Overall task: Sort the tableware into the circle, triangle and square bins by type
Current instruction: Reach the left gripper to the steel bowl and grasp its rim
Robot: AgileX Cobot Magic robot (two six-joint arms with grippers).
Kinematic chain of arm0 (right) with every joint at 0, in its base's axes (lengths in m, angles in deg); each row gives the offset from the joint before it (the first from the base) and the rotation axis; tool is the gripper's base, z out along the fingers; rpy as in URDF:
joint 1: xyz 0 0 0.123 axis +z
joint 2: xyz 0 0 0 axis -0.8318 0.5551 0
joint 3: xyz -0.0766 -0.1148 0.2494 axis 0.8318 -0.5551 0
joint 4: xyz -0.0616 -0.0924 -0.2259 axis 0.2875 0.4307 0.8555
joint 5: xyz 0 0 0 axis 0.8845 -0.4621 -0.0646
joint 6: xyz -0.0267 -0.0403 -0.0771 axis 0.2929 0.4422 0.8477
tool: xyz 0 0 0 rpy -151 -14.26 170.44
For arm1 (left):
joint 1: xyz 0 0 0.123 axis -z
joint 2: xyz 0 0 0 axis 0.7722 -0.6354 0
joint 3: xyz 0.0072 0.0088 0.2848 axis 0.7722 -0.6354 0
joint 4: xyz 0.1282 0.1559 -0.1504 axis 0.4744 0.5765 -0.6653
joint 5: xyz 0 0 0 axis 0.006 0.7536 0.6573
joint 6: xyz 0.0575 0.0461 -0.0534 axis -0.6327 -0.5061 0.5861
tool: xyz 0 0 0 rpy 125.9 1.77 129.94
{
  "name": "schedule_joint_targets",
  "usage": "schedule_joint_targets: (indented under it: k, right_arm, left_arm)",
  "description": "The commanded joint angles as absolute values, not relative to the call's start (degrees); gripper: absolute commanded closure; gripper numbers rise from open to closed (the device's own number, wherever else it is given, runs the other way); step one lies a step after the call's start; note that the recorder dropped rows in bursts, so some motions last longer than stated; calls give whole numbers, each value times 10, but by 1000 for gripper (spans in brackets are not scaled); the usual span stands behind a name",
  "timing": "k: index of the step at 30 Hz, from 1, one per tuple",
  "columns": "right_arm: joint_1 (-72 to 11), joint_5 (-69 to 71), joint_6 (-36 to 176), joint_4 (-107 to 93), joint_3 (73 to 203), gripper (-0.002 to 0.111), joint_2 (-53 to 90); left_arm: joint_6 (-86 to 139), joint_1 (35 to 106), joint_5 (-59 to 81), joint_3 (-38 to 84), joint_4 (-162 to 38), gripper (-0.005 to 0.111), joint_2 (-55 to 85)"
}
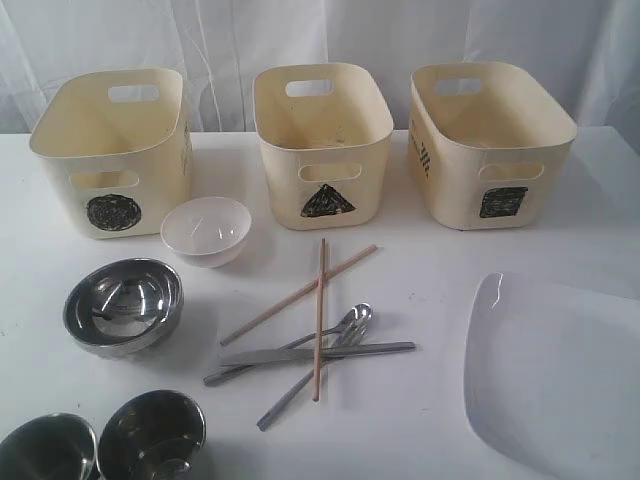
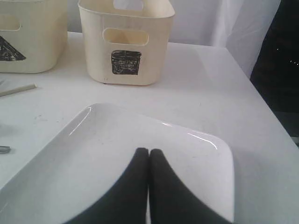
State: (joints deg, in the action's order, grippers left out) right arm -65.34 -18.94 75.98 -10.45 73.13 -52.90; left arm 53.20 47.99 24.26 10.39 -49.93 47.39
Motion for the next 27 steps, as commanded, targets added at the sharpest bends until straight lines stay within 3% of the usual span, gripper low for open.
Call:
schedule_joint_targets:
  k: [1, 4, 9, 12, 14, 15, 17, 27]
  right_arm:
    - [-653, -188, 759, -103, 729, 108, -533]
    - [-653, -188, 759, -103, 729, 108, -533]
    - [-653, -188, 759, -101, 729, 108, -533]
    - [-653, -188, 759, -101, 729, 108, -533]
    - [-653, -188, 759, -101, 729, 108, -533]
    - [-653, -188, 759, -101, 729, 108, -533]
    - [-653, -188, 759, -101, 729, 108, -533]
    - [-653, -188, 759, -101, 729, 108, -533]
  left_arm:
    - [462, 485, 516, 171, -495, 107, 316]
    - [430, 485, 552, 166, -623, 107, 245]
    - [248, 485, 479, 127, -798, 103, 165]
    - [136, 485, 451, 118, -856, 84, 127]
    - [90, 485, 448, 118, -876, 64, 103]
    - [77, 485, 436, 118, -891, 44, 81]
    - [77, 485, 419, 118, -936, 31, 52]
    - [-9, 486, 370, 118, -1002, 32, -103]
